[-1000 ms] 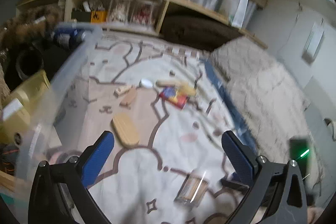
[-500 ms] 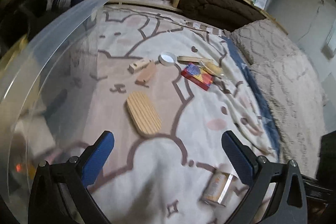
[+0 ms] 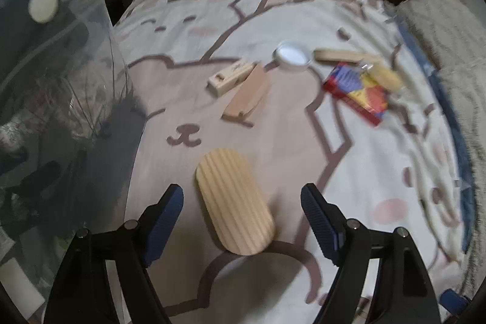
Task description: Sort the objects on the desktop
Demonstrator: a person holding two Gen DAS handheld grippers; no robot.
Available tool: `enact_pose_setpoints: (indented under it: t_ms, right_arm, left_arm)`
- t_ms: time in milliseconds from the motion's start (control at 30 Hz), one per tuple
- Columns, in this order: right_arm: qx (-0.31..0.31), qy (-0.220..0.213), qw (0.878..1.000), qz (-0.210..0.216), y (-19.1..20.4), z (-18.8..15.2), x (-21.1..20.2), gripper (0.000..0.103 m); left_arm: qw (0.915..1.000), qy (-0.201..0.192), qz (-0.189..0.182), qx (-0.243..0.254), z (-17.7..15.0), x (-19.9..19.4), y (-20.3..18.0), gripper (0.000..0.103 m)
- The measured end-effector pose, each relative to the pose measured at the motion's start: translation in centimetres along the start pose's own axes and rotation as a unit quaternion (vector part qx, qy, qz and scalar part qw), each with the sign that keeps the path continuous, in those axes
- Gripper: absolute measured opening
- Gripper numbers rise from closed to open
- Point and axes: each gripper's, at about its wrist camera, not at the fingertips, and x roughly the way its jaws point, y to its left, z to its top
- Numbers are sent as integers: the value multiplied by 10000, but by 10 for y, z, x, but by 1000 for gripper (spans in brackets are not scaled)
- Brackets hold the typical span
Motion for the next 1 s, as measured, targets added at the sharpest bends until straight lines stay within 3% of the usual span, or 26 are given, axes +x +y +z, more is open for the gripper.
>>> enact_pose_setpoints:
  t_ms: [133,367,600,900,1000]
  right_arm:
    - [-28,63,9999,107,2,1,8,57]
    - [-74,279,9994,188,7,1,23,58]
    - [-122,296,9993,192,9,0,23,58]
    - [-12,356,9984,437,7,2,28,58]
    - [-20,413,9982,436,8,1,32,59]
  left_arm:
    - [9995,246,84,186,-6,14,-1,54]
    - [9989,217,-271,306,-22,3,3,45]
    - [9927,413,-494,1020,-55,-16,-1,45]
    - [9773,811,-903,1739,-102,-47,-4,45]
    - [9728,883,-776,1997,-117,-52,-8,46]
